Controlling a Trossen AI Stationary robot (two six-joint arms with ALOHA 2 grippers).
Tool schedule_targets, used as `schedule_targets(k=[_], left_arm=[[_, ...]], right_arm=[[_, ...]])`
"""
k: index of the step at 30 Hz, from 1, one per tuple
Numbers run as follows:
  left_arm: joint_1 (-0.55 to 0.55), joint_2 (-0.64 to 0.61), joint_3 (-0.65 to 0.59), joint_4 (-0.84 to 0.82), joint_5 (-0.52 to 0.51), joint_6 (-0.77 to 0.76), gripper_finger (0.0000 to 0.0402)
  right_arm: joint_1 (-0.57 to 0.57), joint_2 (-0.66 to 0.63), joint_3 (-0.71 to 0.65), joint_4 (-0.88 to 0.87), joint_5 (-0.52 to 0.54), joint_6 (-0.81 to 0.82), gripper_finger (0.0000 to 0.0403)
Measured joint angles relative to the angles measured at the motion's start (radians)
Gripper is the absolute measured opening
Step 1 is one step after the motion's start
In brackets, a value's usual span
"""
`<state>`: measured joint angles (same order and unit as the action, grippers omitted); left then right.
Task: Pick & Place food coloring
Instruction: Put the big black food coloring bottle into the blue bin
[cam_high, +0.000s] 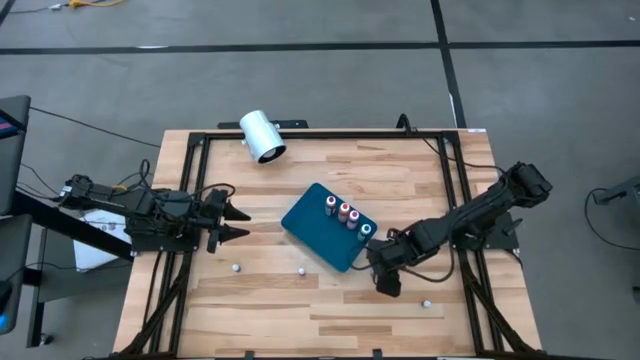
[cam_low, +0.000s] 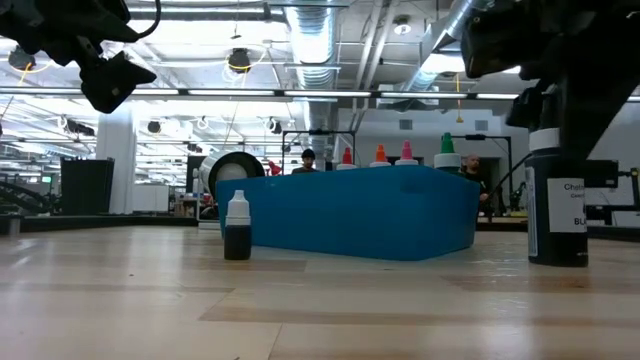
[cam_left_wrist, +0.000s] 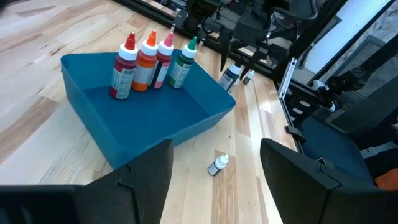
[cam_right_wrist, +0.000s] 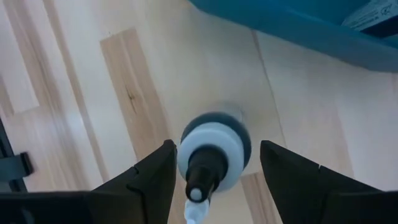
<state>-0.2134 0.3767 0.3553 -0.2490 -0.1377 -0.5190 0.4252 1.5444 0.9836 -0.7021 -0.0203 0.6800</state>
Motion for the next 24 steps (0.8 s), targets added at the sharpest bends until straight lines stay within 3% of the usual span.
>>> schedule_targets(k=[16,24], left_arm=[[0.000,0.000,0.000,-0.009,0.001,-0.001,0.0233],[0.000,0.000,0.000,-0.016,0.001,-0.001,0.0233]], right_arm=[[-0.042,-0.001,0.000,0.015,0.003,0.000,0.0215],[-0.042,-0.002,0.000,0.034,0.003,0.000,0.0154]])
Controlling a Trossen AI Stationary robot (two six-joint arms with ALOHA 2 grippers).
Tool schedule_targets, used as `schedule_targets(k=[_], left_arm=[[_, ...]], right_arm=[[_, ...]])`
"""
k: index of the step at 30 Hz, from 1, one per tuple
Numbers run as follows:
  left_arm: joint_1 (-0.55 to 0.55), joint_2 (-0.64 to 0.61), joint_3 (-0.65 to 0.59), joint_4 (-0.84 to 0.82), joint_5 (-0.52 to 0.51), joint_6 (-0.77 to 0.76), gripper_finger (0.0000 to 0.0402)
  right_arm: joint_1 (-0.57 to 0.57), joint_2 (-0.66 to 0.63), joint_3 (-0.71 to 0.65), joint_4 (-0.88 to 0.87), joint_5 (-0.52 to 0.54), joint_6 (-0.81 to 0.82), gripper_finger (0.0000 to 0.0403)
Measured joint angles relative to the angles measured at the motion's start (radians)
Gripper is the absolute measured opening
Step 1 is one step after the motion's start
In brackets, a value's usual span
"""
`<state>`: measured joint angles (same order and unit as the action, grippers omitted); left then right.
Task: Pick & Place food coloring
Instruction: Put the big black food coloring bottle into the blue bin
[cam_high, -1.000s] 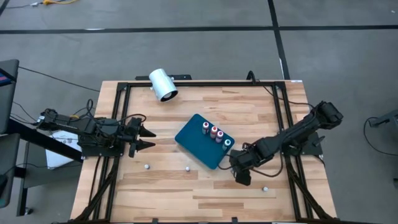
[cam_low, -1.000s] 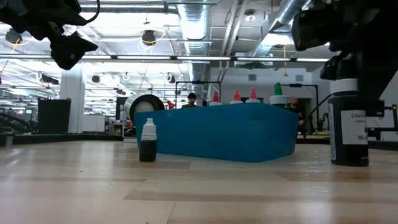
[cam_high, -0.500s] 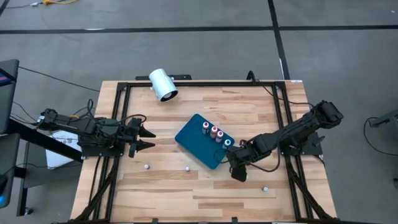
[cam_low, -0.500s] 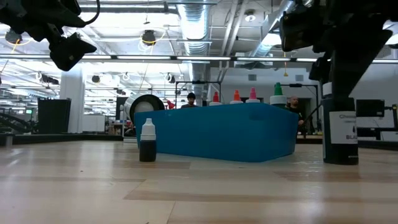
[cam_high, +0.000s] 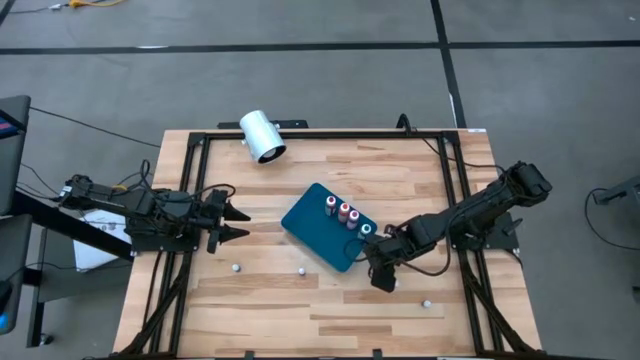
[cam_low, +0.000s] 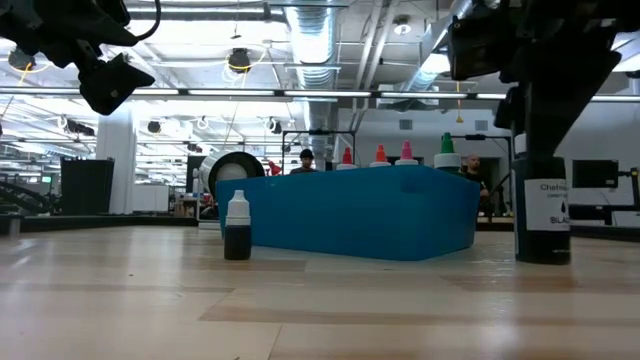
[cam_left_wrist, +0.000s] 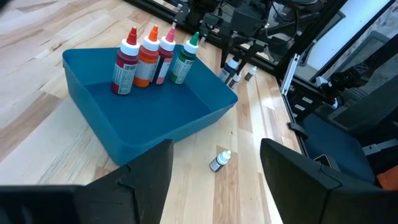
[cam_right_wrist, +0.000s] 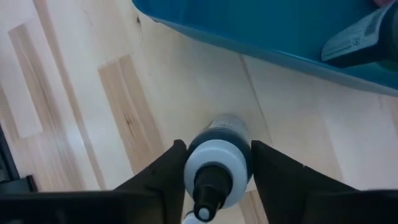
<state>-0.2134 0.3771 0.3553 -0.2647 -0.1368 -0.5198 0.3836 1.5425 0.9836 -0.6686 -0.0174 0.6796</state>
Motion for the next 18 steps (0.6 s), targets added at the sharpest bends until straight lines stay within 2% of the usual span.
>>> schedule_targets(k=[4,12,18], left_arm=[[0.000,0.000,0.000,0.000,0.000,0.000,0.0233],[0.000,0.000,0.000,0.000,0.000,0.000,0.0233],[0.000,0.000,0.000,0.000,0.000,0.000,0.0233]], right_arm=[[0.000,0.000,0.000,0.011,0.000,0.000,0.0127],[0.000,0.000,0.001,0.011,-0.002,0.001,0.0151],[0.001,0.000,0.040,0.006,-0.011,-0.016,0.0126]])
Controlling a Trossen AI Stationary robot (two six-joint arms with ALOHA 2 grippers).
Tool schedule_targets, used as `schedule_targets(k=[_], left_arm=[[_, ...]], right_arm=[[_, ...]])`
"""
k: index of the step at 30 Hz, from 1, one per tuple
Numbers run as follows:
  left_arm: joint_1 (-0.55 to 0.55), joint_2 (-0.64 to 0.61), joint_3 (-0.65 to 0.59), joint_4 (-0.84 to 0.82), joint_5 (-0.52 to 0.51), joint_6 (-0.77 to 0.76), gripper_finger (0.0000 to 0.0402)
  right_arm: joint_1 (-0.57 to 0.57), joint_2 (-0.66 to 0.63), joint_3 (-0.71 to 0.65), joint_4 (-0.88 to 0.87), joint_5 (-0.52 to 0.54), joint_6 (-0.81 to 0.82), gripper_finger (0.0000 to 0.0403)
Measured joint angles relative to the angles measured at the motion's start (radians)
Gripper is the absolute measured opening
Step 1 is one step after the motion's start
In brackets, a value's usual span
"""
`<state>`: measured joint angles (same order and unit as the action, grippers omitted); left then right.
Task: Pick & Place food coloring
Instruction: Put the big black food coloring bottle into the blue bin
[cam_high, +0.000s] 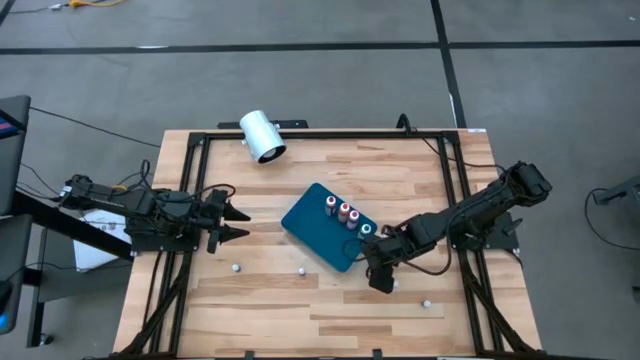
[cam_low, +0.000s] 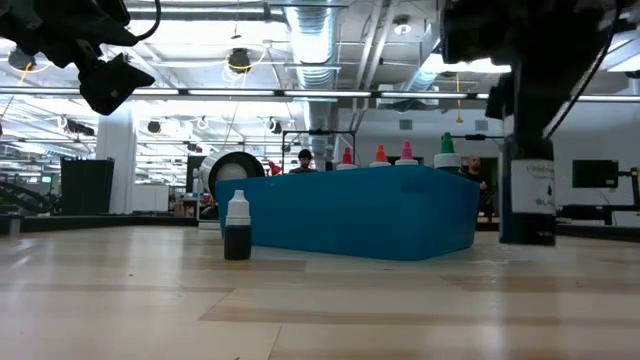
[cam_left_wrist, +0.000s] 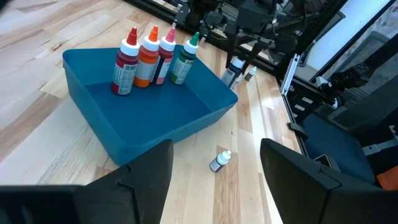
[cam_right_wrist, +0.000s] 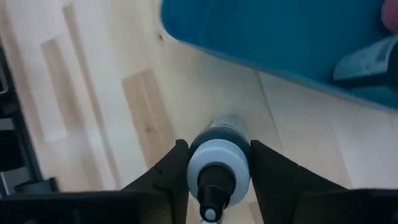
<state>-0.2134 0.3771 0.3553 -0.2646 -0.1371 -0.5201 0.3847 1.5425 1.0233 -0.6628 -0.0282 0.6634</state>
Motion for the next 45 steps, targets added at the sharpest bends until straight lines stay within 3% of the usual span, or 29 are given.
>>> schedule_targets(k=[10,19,45], left_arm=[[0.000,0.000,0.000,0.000,0.000,0.000,0.0233],[0.000,0.000,0.000,0.000,0.000,0.000,0.0233],[0.000,0.000,0.000,0.000,0.000,0.002,0.0233]], right_arm=[[0.001,0.000,0.160,-0.137,-0.081,-0.068,0.0143],[-0.020,0.000,0.304,-0.249,-0.078,-0.139,0.0136],[-0.274,-0.001,0.558,-0.272,-0.075,-0.429,0.0136]])
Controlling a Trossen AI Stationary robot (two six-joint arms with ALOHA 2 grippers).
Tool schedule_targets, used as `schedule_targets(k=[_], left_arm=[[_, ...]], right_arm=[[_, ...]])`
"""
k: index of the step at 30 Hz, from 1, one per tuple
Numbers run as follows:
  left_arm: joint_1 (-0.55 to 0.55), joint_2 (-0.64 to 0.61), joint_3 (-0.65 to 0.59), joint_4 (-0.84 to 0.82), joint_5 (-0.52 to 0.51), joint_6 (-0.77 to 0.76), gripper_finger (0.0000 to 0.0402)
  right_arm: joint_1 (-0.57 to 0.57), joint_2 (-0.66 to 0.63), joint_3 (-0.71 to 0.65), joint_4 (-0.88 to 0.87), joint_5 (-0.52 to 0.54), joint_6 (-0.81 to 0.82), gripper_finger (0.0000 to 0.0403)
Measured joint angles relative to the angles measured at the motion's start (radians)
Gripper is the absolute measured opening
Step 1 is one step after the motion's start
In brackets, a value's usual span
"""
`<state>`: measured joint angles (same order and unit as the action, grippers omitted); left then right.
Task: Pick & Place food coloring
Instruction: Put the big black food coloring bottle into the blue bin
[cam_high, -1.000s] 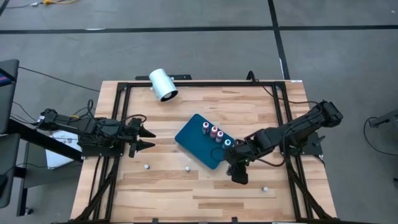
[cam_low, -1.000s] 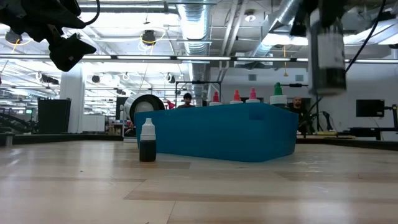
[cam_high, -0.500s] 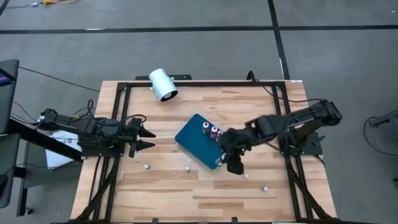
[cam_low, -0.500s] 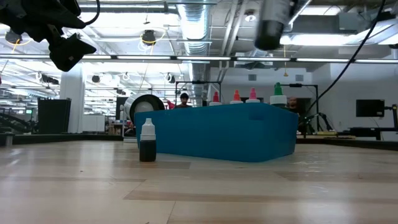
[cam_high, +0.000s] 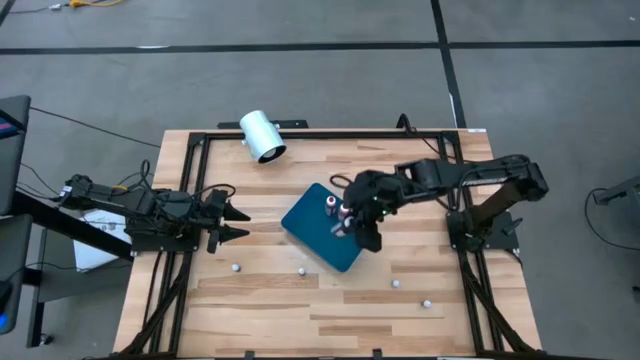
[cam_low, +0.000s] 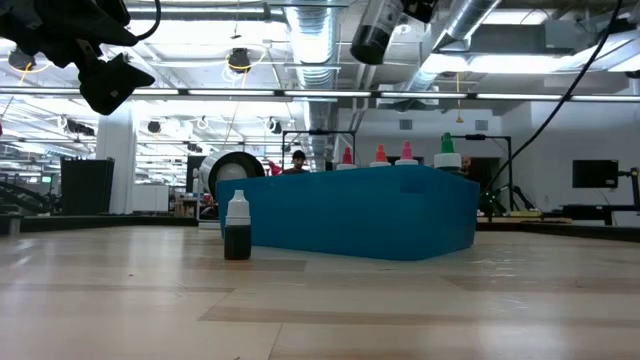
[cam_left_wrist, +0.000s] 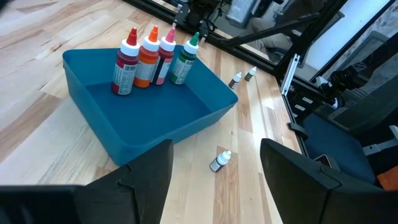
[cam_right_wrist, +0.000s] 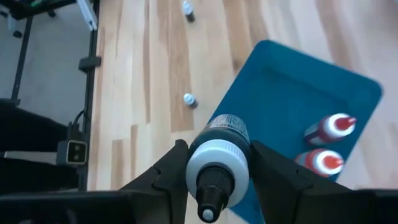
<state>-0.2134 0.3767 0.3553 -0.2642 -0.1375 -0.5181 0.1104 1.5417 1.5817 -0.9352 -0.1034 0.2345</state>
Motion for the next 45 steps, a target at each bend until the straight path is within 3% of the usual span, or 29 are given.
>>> schedule_targets(k=[15,34,39,45], left_arm=[[0.000,0.000,0.000,0.000,-0.002,0.012,0.0233],[0.000,0.000,0.000,0.000,-0.002,0.013,0.0233],[0.000,0.001,0.000,0.000,-0.002,0.012,0.0233],[0.000,0.005,0.000,-0.003,-0.009,0.010,0.0233]], right_arm=[[-0.125,0.000,0.011,0.141,0.000,-0.060,0.0143],[-0.160,0.004,0.011,0.198,0.056,-0.060,0.0146],[-0.187,0.049,0.012,0.229,0.055,-0.060,0.0139],[-0.204,0.161,0.058,0.213,0.056,-0.081,0.0159]])
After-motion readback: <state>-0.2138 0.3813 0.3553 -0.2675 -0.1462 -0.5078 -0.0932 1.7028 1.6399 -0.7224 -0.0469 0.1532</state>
